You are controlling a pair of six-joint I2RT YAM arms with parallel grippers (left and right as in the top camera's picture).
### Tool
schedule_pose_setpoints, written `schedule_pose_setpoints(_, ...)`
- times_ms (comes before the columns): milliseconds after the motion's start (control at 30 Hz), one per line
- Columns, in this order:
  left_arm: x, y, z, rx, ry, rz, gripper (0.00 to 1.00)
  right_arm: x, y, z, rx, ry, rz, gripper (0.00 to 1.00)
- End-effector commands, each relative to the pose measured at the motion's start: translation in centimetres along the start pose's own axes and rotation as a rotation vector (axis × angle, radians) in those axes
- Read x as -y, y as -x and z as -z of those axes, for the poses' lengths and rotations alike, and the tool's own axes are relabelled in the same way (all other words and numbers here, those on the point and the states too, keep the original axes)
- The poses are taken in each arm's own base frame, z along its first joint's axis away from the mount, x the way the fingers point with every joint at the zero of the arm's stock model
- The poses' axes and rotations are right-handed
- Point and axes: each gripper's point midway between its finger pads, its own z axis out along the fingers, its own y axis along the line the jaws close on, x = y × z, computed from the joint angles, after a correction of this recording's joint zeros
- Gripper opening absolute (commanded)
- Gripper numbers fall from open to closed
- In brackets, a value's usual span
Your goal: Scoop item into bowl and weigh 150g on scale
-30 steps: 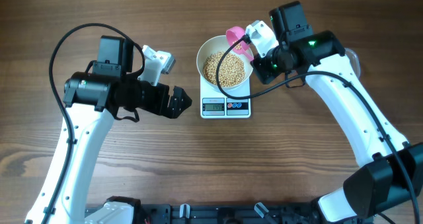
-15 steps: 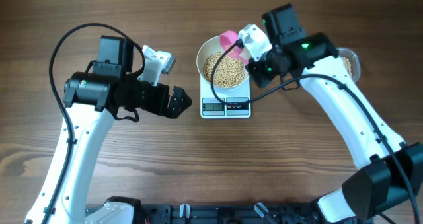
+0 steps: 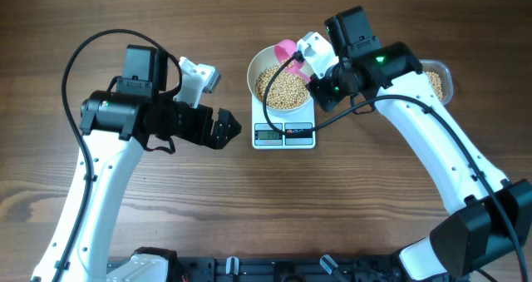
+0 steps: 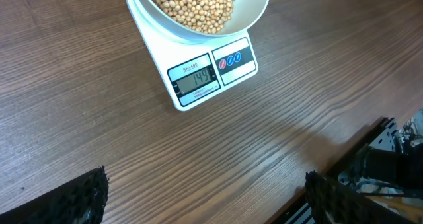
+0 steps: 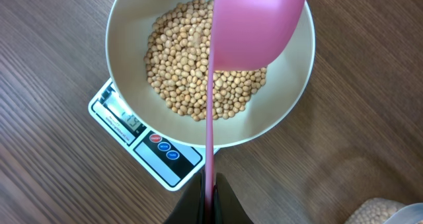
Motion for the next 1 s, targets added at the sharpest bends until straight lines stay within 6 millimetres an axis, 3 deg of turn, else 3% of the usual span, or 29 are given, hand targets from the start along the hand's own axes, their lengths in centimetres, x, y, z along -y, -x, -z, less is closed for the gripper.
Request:
schedule_pose_setpoints(0,0.7,0.2,0.5,0.019,-0.018,-0.034,1.0,0.2,0.1,-0.1,-0.004,-0.006,-0.014,0.04)
schedule_pose_setpoints(300,0.7,0.2,0.5,0.019,-0.018,-0.034,1.0,0.2,0.2,0.0,0.019,0.051,-0.12,0.04)
schedule_pose_setpoints(667,0.7,0.2,0.5,0.019,-0.018,-0.034,1.0,0.3,1.0,1.8,0.137,0.309,-0.297,0.04)
schedule_pose_setpoints(967,0.7,0.2,0.5,0.019,-0.018,-0.034,1.0,3.3,0.8,3.4,0.222,0.377,-0.423,0.04)
